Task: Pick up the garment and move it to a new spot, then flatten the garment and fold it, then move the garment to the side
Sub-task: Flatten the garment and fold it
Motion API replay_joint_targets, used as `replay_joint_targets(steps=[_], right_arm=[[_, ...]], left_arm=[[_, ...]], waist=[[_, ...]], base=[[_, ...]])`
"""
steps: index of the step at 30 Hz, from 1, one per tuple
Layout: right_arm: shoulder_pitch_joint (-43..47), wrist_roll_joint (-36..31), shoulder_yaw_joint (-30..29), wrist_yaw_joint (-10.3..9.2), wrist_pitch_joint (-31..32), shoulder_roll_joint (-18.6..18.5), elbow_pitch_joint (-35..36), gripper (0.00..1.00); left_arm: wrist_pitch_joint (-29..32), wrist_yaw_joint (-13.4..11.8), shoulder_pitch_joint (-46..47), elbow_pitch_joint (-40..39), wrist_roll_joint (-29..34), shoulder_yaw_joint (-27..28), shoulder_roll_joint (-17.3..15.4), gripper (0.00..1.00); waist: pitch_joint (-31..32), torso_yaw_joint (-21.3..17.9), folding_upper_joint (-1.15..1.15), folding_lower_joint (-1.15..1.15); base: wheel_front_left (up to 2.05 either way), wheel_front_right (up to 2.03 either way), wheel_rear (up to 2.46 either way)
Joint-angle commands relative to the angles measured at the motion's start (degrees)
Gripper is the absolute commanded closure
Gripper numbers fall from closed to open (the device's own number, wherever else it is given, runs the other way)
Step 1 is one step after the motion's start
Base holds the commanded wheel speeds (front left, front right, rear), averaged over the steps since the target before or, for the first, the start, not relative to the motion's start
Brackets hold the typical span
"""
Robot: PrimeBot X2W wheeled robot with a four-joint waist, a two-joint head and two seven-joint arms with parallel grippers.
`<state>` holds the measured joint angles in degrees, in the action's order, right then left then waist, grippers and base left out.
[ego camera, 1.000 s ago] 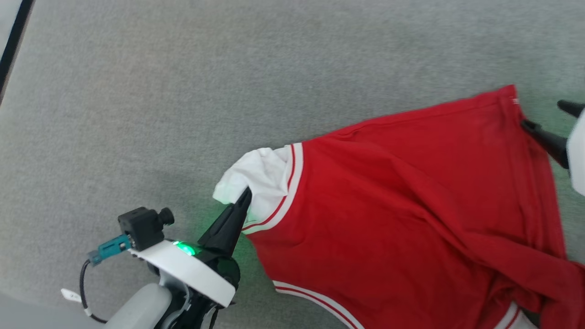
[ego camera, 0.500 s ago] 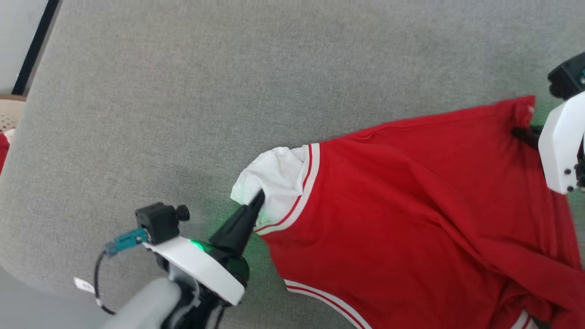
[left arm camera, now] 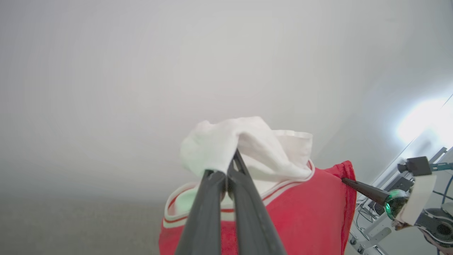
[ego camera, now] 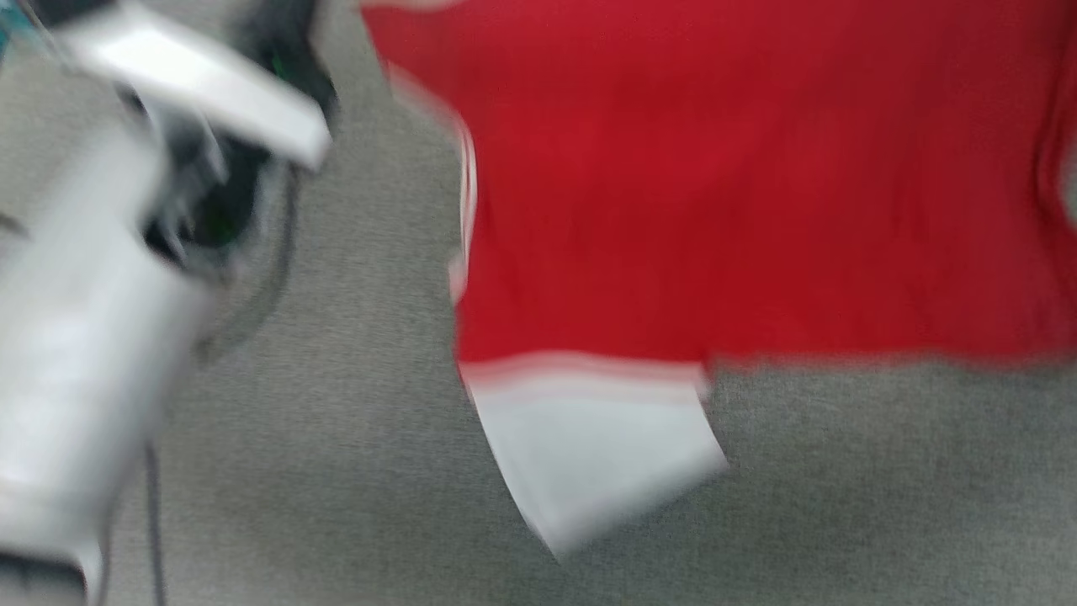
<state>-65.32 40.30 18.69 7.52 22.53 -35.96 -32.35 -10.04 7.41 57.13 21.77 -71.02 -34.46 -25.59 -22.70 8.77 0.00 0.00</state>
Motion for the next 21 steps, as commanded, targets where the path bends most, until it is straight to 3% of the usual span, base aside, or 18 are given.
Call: replay_joint_targets(steps=[1,6,11,15,21], right_arm=[[-4.36,-1.41,-1.46,-0.07,-2.15,0.91,-1.78,1.00],[-17.34,-6.04,-8.64,-0.19,-12.54,5.38,-10.74,1.00],[-23.97,-9.44,-10.17,-0.23,-18.50,8.34,-17.68,1.00],[-22.57,-9.38,-8.59,-0.17,-20.17,10.01,-21.51,1.00],[-13.96,-6.59,-3.96,-0.16,-20.42,8.94,-22.77,1.00]], left_arm=[[-0.33,0.08,5.35,2.59,0.23,1.61,0.18,1.00],[-3.97,-1.53,22.92,16.27,0.54,8.09,3.72,1.00],[-5.25,-0.65,33.60,24.30,2.58,12.13,6.28,1.00],[-4.06,0.04,32.61,25.86,1.55,9.63,8.66,1.00],[-3.50,0.07,18.28,18.69,-5.16,6.48,8.50,1.00]], waist=[[-3.24,-2.52,0.00,0.00],[-5.96,-4.73,0.00,0.00],[-6.86,-6.11,0.00,0.00],[-6.56,-6.04,0.00,0.00],[-5.56,-4.74,0.00,0.00]], base=[[0.00,0.00,0.00],[0.00,0.00,0.00],[0.00,0.00,0.00],[0.00,0.00,0.00],[0.00,0.00,0.00]])
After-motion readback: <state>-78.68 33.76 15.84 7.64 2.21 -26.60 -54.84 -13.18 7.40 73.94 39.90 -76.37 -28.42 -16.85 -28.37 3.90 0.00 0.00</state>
